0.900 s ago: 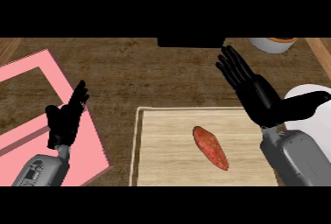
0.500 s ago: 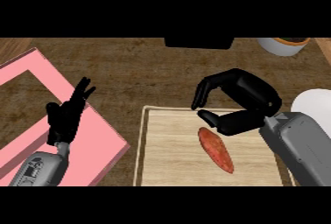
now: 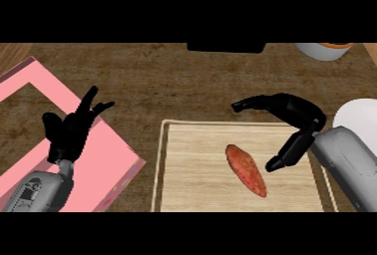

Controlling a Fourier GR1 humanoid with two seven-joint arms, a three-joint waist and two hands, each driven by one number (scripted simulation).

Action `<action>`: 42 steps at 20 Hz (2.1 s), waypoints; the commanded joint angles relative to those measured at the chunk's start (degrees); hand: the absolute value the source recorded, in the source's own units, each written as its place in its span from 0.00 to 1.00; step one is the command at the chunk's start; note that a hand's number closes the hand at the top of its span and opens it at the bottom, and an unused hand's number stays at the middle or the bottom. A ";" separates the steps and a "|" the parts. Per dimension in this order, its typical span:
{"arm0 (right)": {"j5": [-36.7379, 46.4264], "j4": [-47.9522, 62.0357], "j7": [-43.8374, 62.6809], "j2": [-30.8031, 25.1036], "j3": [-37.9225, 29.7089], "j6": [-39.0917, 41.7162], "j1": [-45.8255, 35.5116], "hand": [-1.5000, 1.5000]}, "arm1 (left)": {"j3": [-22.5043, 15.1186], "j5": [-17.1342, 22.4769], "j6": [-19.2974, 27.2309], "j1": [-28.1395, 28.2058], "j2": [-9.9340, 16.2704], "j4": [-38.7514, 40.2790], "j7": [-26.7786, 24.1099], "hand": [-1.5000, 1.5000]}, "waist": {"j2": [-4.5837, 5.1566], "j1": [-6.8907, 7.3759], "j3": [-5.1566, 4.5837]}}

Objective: Pick the sweet potato from the tray and place it in the plate

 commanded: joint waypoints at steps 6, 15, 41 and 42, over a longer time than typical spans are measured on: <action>18.21 5.51 -19.74 -5.20 6.92 2.92 -4.97 0.00 | 1.95 0.78 -0.88 -0.39 0.72 0.49 1.68 0.50 | -0.53 -1.13 -0.09; 24.98 7.56 -17.43 -4.26 14.51 -0.26 -11.15 0.00 | 1.76 -0.10 -1.12 1.27 0.37 -1.66 2.71 0.50 | -0.84 -1.39 -0.18; 48.68 5.01 -11.76 2.19 20.57 -7.73 -10.91 0.00 | 8.29 -2.16 -5.29 0.15 -0.19 1.02 2.83 0.50 | -1.02 -2.76 -0.22; 48.66 2.28 -8.76 2.47 20.39 -6.50 -9.35 0.00 | 6.68 -3.16 -4.51 1.35 -1.97 0.20 2.82 0.50 | -1.09 -2.88 -0.23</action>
